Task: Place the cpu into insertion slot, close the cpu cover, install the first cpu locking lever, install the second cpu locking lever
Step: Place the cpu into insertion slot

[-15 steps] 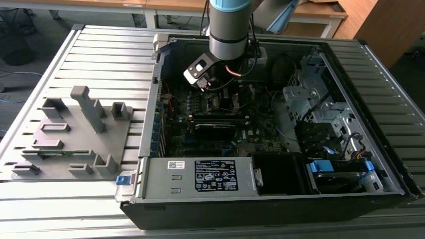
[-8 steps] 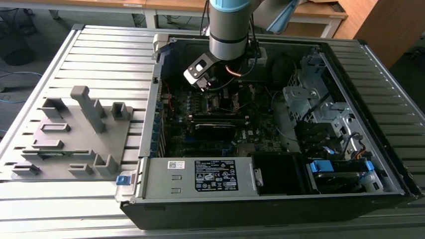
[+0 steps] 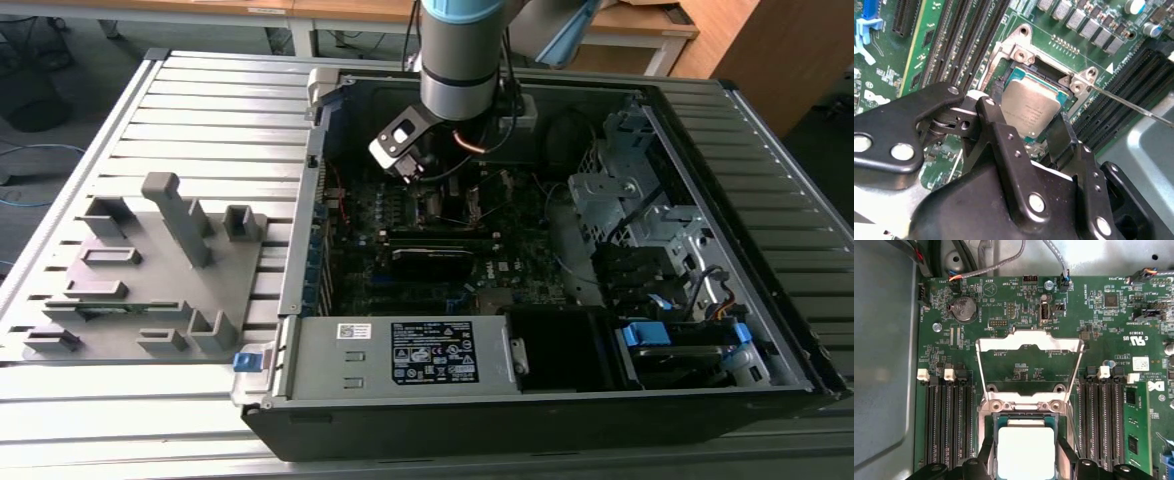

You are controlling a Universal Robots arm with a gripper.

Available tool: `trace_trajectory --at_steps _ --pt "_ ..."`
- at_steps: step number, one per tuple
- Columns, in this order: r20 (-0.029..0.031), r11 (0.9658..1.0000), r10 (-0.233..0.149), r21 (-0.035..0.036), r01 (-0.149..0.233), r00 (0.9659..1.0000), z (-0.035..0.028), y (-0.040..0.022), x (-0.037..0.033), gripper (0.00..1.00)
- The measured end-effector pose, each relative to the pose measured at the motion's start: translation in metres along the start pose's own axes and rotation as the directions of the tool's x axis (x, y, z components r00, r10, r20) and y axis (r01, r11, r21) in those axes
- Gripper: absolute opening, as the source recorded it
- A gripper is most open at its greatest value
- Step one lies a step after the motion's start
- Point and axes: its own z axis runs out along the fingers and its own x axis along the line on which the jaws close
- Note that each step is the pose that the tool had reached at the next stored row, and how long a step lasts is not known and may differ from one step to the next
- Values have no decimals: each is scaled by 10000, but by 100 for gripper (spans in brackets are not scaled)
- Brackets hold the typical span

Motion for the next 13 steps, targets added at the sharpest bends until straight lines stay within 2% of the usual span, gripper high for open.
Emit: trace_trajectory --at_steps 7,13 --pt "1 10000 -1 1 1 10000 -141 8 4 61" --pt "0 10000 0 0 0 10000 -142 8 4 61"
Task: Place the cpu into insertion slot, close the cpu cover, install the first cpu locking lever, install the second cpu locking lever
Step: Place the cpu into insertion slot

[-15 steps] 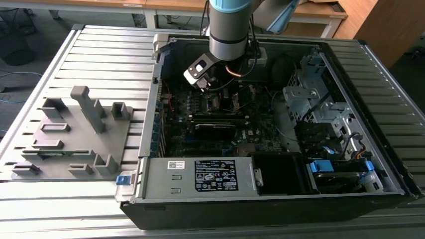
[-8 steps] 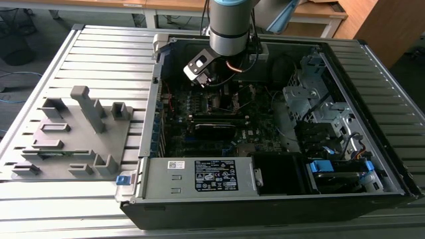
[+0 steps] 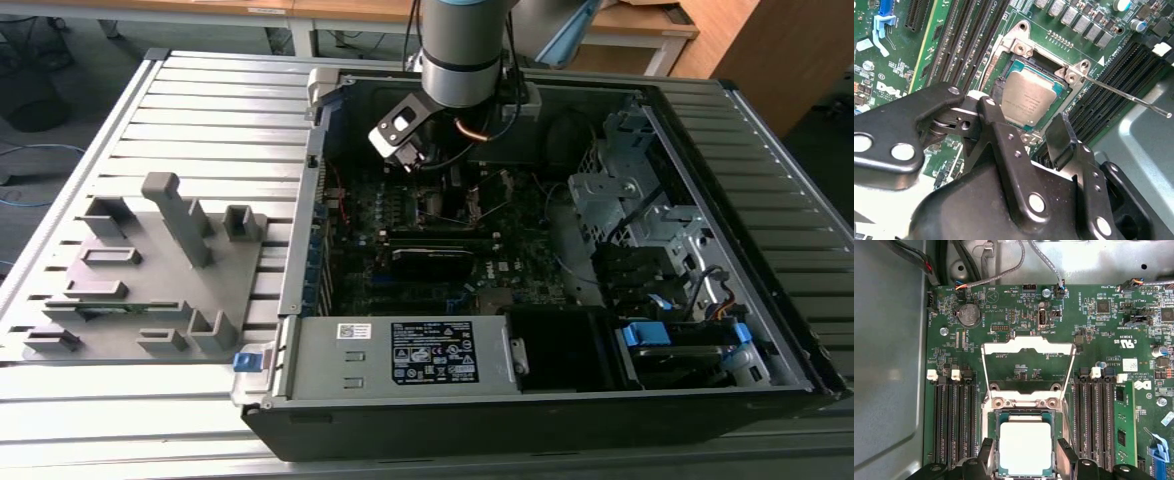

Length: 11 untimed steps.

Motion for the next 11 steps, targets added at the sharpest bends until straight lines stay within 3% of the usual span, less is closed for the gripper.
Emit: trace_trajectory --at_steps 2,4,8,10,11 --pt "0 10000 -1 0 1 10000 0 0 0 60" --pt "1 10000 0 0 0 10000 -1 0 0 46" --pt "1 10000 0 0 0 10000 -1 0 0 35" --pt "1 10000 0 0 0 10000 -1 0 0 23" --pt "1 10000 0 0 0 10000 -1 0 0 23"
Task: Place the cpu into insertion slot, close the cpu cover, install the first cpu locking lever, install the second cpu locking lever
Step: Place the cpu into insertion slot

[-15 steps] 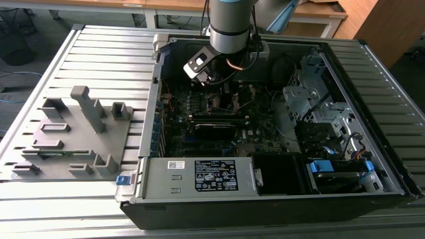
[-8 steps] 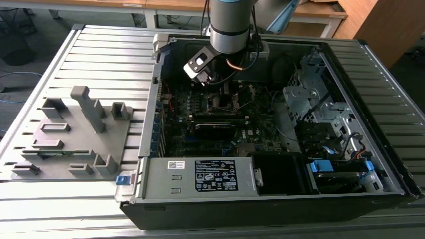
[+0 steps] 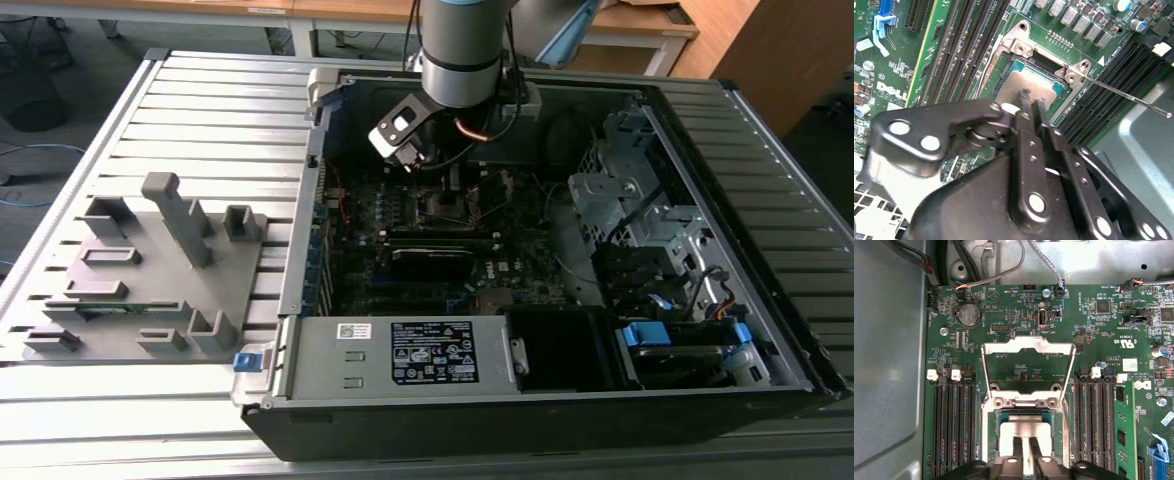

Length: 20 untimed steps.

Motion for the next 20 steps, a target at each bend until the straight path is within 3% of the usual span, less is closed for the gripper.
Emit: trace_trajectory --at_steps 2,8,11,14,20 --pt "0 10000 0 0 0 10000 0 0 0 11" --pt "0 10000 0 0 0 10000 -1 0 0 11" --pt "5 10000 1 78 -1 10000 -1 2 0 11" --pt "2 10000 3 80 -3 10000 0 2 0 11" --pt "2 10000 2 80 -2 10000 60 -1 -2 11"
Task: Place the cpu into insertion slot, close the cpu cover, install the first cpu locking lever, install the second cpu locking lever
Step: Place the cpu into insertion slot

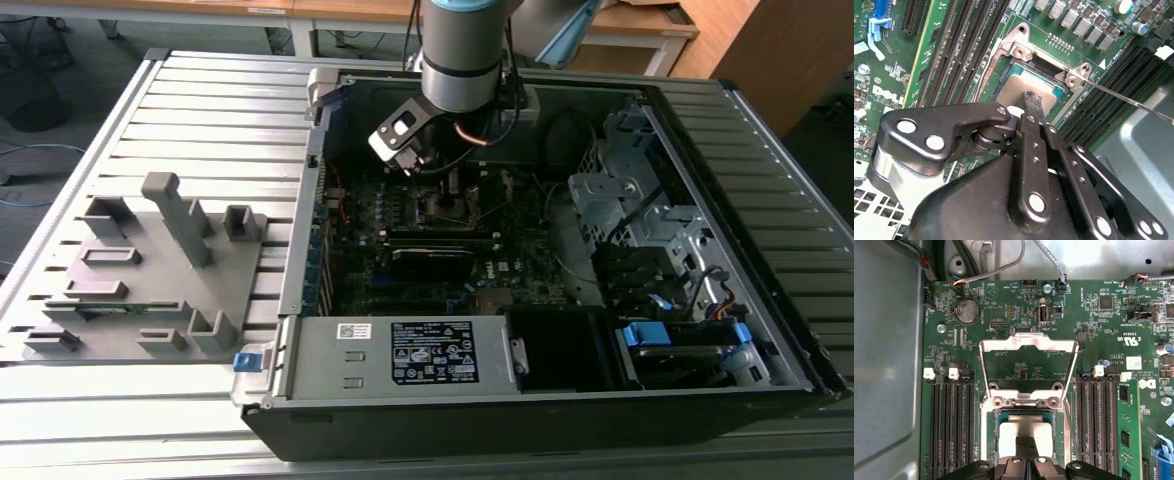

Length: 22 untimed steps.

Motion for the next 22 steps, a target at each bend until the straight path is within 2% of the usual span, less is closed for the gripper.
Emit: trace_trajectory --at_steps 9,11,17,20,22 --pt "2 10000 0 1 0 10000 34 -2 -1 11" --pt "17 10000 -1 10 1 10000 49 -4 -4 11" --pt "8 10000 0 4 0 10000 53 -4 -4 11" --pt "-28 10000 1 -17 -1 10000 29 1 3 11" --pt "-1 10000 1 -1 -1 10000 -20 1 2 11"
